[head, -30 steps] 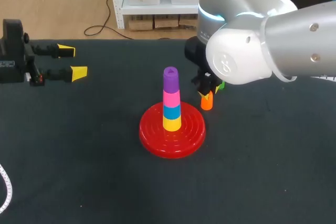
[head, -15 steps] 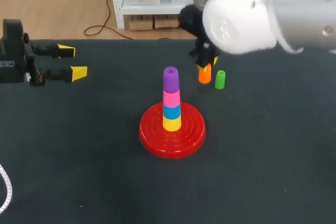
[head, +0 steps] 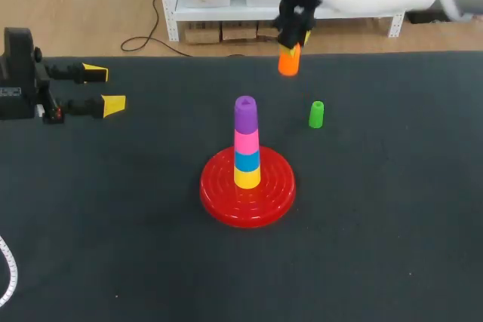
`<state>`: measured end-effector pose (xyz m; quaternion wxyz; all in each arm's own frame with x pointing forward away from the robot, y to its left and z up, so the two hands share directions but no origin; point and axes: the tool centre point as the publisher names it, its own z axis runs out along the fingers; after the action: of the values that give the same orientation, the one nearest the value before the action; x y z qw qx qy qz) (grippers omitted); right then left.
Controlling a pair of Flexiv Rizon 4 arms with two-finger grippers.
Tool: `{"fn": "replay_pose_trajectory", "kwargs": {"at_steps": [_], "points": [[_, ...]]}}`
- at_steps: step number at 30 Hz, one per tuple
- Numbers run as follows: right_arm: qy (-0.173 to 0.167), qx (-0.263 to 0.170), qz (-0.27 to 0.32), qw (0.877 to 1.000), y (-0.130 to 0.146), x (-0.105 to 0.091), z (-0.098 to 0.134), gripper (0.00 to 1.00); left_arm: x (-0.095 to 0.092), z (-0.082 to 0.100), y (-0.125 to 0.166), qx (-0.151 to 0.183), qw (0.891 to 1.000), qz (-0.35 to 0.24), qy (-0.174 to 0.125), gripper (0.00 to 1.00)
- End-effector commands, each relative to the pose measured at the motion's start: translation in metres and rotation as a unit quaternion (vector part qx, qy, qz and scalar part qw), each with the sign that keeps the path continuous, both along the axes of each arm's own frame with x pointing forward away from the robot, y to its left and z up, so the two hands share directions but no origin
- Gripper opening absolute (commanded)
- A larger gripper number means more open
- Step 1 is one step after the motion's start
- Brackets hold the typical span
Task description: Pick up and stack the cylinders on the red base in this order: pink,purple,orange,green
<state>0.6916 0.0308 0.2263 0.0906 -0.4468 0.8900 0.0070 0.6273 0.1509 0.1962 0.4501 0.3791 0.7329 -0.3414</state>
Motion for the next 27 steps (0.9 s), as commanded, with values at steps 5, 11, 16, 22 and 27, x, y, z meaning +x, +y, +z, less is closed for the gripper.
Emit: {"fn": "replay_pose_trajectory", "kwargs": {"at_steps": [5, 11, 16, 22, 27], "points": [[-0.018, 0.004, 0.047, 0.999, 0.013, -0.023, 0.038, 0.00, 0.000, -0.002, 0.000, -0.002, 1.000, 0.001, -0.004, 1.00], [-0.014, -0.003, 0.099, 0.995, 0.036, -0.043, 0.045, 0.00, 0.000, -0.002, 0.000, -0.002, 1.000, 0.001, -0.004, 1.00], [-0.008, -0.010, 0.133, 0.991, 0.053, -0.059, 0.041, 0.00, 0.000, -0.002, 0.000, -0.002, 1.000, 0.001, -0.004, 1.00], [0.000, -0.006, 0.158, 0.987, 0.064, -0.074, 0.041, 0.00, 0.000, -0.002, 0.000, -0.002, 1.000, 0.001, -0.004, 1.00], [0.007, -0.007, 0.166, 0.986, 0.069, -0.081, 0.038, 0.00, 0.000, -0.002, 0.000, -0.002, 1.000, 0.001, -0.004, 1.00]]}}
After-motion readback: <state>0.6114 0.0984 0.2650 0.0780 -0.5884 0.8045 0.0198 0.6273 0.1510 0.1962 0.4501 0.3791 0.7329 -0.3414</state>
